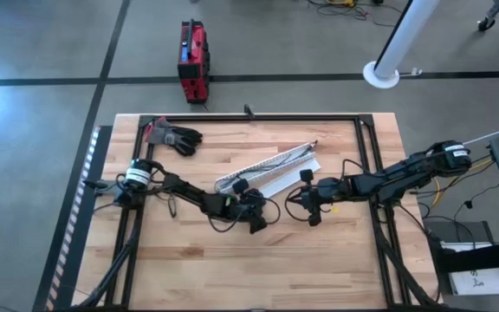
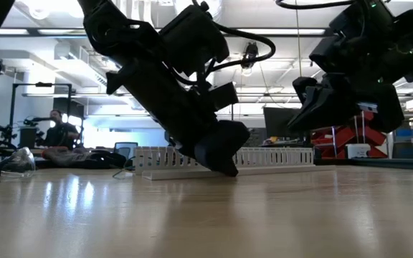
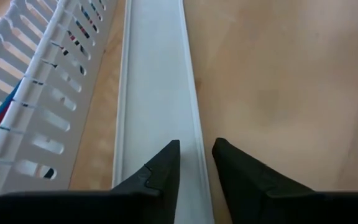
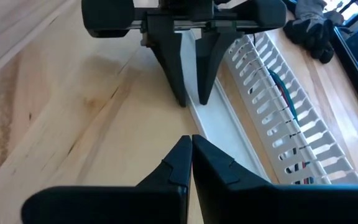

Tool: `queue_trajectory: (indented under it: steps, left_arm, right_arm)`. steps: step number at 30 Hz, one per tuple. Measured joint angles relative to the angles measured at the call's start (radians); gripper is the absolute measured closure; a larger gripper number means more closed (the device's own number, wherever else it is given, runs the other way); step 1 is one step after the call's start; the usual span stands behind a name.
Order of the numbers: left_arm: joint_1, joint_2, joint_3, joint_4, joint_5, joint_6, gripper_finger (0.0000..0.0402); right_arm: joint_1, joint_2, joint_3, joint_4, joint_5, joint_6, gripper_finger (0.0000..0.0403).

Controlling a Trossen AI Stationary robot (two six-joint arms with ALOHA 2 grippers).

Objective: Ziptie cables
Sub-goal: Insert the white duct lid into the white cable duct until it is secured

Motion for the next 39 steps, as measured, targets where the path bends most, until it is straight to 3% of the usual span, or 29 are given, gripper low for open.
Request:
queue_trajectory:
  steps: [7,15,24,30,34,39]
  left_arm:
    - [-0.007,0.0,-0.006,-0.025,0.001,-0.03,0.0305]
    - [-0.009,0.0,-0.028,-0.033,0.036,-0.081,0.0393]
    - [-0.055,-0.056,-0.03,-0.046,-0.073,-0.039,0.04]
    - [-0.117,-0.113,0.012,-0.125,-0.077,0.057,0.0401]
    - [-0.162,-0.119,0.093,-0.269,-0.13,0.079,0.0401]
    - [-0.219,-0.12,0.202,-0.485,-0.25,0.082,0.0401]
  right_arm:
    - [0.0,0.0,0.012,0.001,0.0,0.0,0.0403]
    - [0.0,0.0,0.013,0.007,0.0,0.017,0.0403]
    - [-0.002,0.0,0.035,0.007,0.0,0.063,0.0403]
    - [-0.001,0.0,0.09,-0.016,-0.021,0.037,0.0399]
    - [0.001,0.001,0.139,-0.115,-0.103,0.031,0.0361]
    - [0.005,0.001,0.226,-0.294,-0.119,0.073,0.0273]
